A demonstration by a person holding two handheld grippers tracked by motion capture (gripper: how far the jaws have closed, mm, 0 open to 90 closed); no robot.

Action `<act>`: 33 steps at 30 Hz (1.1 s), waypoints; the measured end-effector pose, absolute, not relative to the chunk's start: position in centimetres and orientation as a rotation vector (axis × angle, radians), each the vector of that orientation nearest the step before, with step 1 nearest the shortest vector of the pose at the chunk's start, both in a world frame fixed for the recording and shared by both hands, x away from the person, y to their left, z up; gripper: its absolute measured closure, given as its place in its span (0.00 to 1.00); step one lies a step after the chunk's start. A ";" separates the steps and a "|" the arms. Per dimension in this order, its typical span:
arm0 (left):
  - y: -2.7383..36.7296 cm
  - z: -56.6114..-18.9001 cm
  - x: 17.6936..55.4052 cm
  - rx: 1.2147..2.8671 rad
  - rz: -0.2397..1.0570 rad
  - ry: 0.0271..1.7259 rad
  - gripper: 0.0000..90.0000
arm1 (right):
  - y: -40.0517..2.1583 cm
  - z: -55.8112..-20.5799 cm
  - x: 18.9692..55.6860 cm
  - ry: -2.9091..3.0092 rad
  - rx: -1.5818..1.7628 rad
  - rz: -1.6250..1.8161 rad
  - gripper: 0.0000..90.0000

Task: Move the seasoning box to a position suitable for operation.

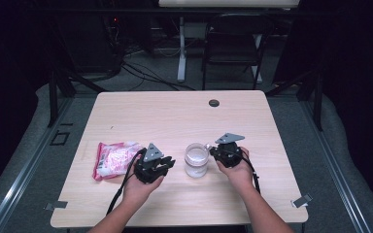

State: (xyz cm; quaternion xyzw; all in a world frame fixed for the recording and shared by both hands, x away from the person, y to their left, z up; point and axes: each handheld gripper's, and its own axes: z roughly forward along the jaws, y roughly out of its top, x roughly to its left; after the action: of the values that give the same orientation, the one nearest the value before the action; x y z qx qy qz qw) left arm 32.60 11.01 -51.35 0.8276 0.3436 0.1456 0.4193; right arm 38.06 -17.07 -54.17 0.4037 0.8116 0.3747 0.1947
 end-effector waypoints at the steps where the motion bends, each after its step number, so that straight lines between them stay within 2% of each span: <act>1: 11.1 -51.3 32.6 2.076 0.362 0.857 0.86 | -17.1 -54.1 37.7 2.268 1.148 1.039 0.95; 8: 11.6 -51.4 32.5 2.082 0.343 0.796 0.82 | -16.5 -53.9 35.6 2.193 1.236 0.949 0.96; 16: 11.9 -51.3 32.3 2.040 0.256 0.778 0.76 | -16.4 -53.6 32.5 2.149 1.312 0.913 0.94; 24: 11.8 -51.1 32.2 2.082 0.255 0.764 0.74 | -16.3 -53.4 30.7 2.180 1.280 0.943 0.91; 33: 12.9 -51.2 32.3 2.040 0.248 0.796 0.74 | -17.0 -53.5 29.6 2.228 1.233 1.026 0.75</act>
State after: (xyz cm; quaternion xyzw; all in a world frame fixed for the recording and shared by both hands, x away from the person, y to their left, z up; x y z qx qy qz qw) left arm 32.30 12.90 -51.18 0.8258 0.3221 0.1003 0.4519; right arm 29.65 -16.99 -53.52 0.4402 0.7956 0.3665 0.1970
